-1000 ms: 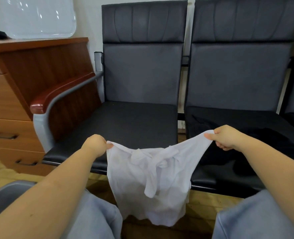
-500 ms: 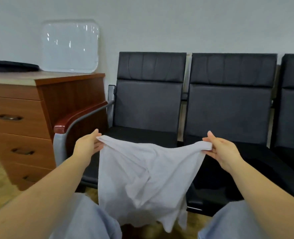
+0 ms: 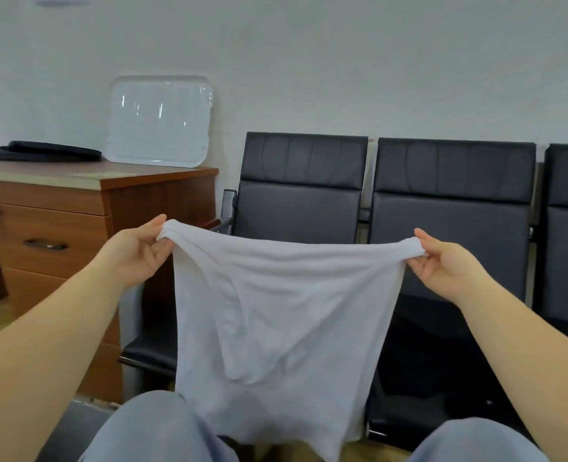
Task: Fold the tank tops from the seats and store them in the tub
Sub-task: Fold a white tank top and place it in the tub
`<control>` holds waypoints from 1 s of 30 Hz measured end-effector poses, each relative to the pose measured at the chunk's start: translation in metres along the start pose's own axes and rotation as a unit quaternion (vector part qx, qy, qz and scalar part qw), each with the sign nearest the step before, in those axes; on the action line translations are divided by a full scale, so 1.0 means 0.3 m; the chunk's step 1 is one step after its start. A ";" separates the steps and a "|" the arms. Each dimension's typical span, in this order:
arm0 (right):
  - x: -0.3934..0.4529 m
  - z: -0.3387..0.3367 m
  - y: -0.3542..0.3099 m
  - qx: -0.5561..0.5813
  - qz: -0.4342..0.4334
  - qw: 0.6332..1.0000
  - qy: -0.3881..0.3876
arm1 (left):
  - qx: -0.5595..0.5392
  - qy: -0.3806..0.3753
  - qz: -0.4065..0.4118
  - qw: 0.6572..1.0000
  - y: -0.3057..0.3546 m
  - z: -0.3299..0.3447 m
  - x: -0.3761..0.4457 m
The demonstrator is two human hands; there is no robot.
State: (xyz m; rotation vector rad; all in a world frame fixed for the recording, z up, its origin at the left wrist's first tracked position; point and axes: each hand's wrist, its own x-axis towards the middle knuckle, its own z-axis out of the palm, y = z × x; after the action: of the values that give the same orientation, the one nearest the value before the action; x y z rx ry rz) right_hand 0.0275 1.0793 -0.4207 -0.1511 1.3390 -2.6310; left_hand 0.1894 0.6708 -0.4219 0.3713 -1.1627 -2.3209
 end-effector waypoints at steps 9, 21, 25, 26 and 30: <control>0.018 0.042 -0.035 0.050 -0.035 0.998 -0.033 | -0.024 -0.059 0.027 0.998 0.046 -0.050 0.017; 0.354 0.012 0.164 -0.022 -0.013 1.000 0.018 | 0.088 0.105 0.020 0.990 -0.142 -0.124 0.343; 0.498 0.008 0.228 -0.064 0.008 0.997 0.041 | 0.100 0.137 0.003 0.986 -0.200 -0.123 0.458; 0.532 0.010 0.242 -0.076 0.012 0.996 0.046 | 0.100 0.141 -0.003 0.985 -0.215 -0.128 0.488; 0.669 0.016 0.301 -0.120 0.024 0.990 0.067 | 0.093 0.160 -0.016 0.983 -0.258 -0.143 0.604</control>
State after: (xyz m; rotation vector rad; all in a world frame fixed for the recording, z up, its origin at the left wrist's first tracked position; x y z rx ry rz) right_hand -0.1571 0.9813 -0.4897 0.0254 1.6792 -2.4714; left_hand 0.0333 0.5803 -0.5121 0.8040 -1.2166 -2.0847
